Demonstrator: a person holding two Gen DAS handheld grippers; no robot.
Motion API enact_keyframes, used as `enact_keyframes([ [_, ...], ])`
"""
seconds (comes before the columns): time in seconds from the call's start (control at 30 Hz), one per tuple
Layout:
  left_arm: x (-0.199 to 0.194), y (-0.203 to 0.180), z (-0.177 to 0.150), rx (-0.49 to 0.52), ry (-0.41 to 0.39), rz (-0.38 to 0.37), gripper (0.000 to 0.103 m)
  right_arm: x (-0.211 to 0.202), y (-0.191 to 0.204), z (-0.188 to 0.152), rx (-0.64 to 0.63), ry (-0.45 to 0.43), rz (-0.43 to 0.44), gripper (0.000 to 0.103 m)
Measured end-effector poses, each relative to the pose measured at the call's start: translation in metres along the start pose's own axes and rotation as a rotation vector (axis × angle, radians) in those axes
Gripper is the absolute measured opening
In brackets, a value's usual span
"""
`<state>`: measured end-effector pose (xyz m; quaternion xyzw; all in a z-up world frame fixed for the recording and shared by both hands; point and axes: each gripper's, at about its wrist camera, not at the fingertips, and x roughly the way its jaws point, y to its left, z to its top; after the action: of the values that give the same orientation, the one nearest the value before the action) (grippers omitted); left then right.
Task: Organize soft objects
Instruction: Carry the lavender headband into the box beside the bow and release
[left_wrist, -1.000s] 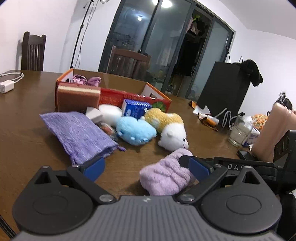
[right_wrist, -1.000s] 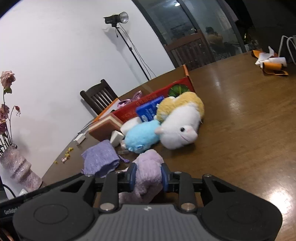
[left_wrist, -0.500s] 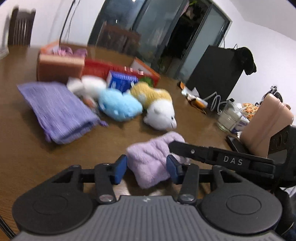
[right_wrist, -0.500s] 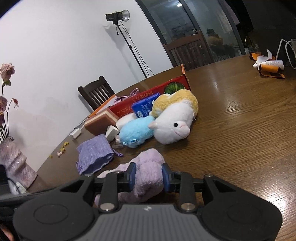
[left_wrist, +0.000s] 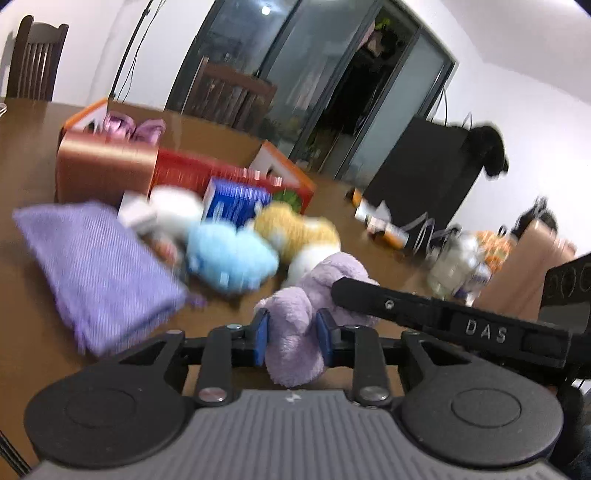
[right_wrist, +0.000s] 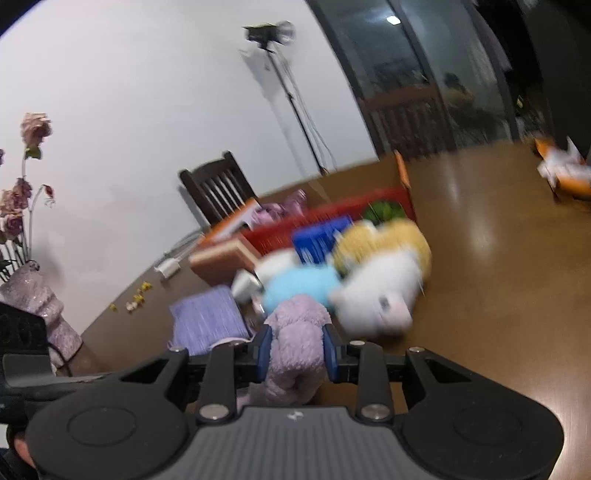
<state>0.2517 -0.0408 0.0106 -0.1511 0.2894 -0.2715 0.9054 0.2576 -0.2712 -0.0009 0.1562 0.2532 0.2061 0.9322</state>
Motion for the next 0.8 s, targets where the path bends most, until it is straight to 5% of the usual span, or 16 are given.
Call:
enact_keyframes([
  [0.5, 0.071, 0.019, 0.173, 0.093, -0.145, -0.022, 0.021, 0.079, -0.025, 0.164, -0.085, -0.115, 0.100, 0.028],
  [0.7, 0.150, 0.059, 0.232, 0.036, -0.077, 0.049, 0.021, 0.156, -0.049, 0.223, -0.075, -0.085, 0.051, 0.027],
  [0.8, 0.206, 0.084, 0.246, -0.004, 0.033, 0.115, 0.022, 0.208, -0.063, 0.236, -0.058, -0.011, -0.020, 0.027],
])
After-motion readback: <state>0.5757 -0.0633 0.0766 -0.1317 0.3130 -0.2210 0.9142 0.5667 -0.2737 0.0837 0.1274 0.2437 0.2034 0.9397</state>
